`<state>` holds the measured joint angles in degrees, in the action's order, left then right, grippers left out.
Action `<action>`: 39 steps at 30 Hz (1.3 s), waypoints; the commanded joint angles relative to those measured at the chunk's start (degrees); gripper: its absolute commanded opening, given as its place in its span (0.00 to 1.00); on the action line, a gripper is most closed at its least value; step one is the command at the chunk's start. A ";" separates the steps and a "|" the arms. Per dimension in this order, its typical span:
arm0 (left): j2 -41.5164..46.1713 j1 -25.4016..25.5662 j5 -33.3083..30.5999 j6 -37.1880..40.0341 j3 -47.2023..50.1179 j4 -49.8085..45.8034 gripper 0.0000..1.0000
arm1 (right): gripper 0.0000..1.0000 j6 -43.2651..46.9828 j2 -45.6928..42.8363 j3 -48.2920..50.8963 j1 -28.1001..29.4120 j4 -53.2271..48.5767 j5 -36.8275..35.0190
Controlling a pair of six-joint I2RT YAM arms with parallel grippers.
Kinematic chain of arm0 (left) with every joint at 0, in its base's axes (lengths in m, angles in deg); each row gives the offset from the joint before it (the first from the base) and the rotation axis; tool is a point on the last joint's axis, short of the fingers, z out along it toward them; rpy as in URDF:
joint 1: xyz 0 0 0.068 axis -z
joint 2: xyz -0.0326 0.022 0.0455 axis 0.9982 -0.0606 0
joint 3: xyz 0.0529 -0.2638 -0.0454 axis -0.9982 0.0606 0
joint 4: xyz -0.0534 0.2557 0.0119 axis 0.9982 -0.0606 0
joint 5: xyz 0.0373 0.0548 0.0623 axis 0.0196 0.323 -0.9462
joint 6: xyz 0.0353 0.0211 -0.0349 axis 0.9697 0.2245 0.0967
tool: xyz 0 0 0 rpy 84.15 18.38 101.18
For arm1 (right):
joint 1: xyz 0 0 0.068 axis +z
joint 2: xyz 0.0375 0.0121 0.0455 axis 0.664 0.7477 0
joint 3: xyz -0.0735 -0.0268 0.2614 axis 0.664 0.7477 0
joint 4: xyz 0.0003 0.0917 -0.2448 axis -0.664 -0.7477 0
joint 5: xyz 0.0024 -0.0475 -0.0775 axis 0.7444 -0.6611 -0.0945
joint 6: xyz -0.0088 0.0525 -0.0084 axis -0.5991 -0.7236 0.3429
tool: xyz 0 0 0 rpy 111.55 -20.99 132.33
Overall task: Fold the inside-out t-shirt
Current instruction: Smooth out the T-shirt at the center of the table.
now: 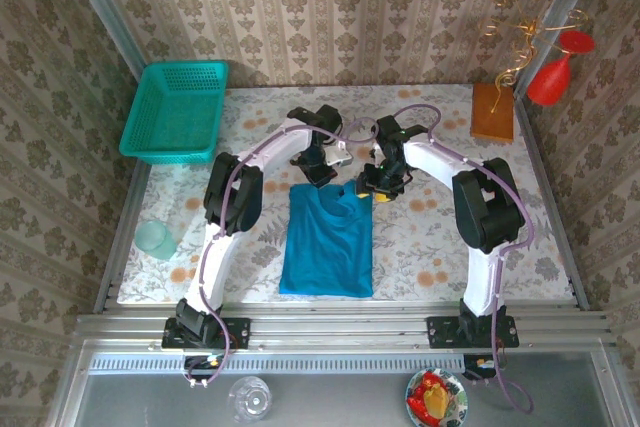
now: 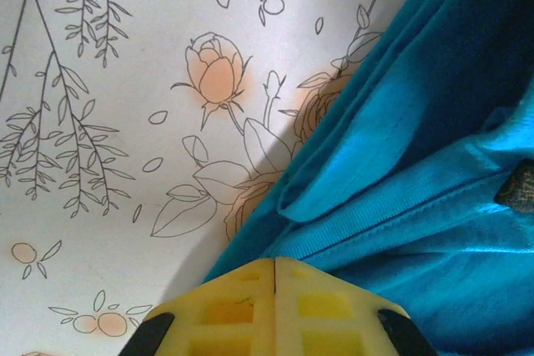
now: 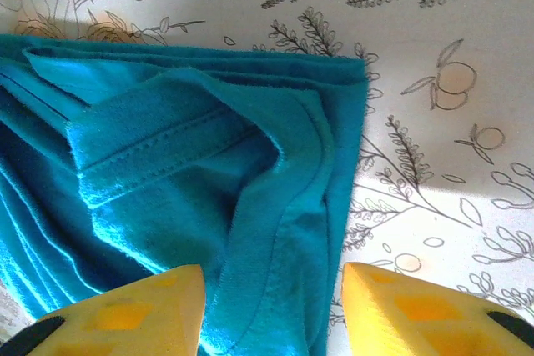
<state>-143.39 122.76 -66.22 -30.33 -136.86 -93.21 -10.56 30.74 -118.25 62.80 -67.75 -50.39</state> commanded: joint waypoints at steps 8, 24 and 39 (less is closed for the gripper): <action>9.91 -2.81 1.34 -5.03 10.29 7.29 0.00 | 0.48 -2.04 6.51 -2.51 0.44 0.98 -0.30; 10.16 -5.20 0.82 -11.86 14.29 10.25 0.00 | 0.51 -2.98 5.60 -0.62 -0.10 1.24 -1.99; 17.71 -4.70 7.88 -21.32 13.26 11.80 0.25 | 0.48 -2.60 -1.24 0.45 -0.18 0.58 -3.27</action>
<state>-130.75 117.93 -62.02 -48.05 -122.28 -80.67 -13.34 29.88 -118.82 62.86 -66.15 -52.12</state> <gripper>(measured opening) 0.272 0.492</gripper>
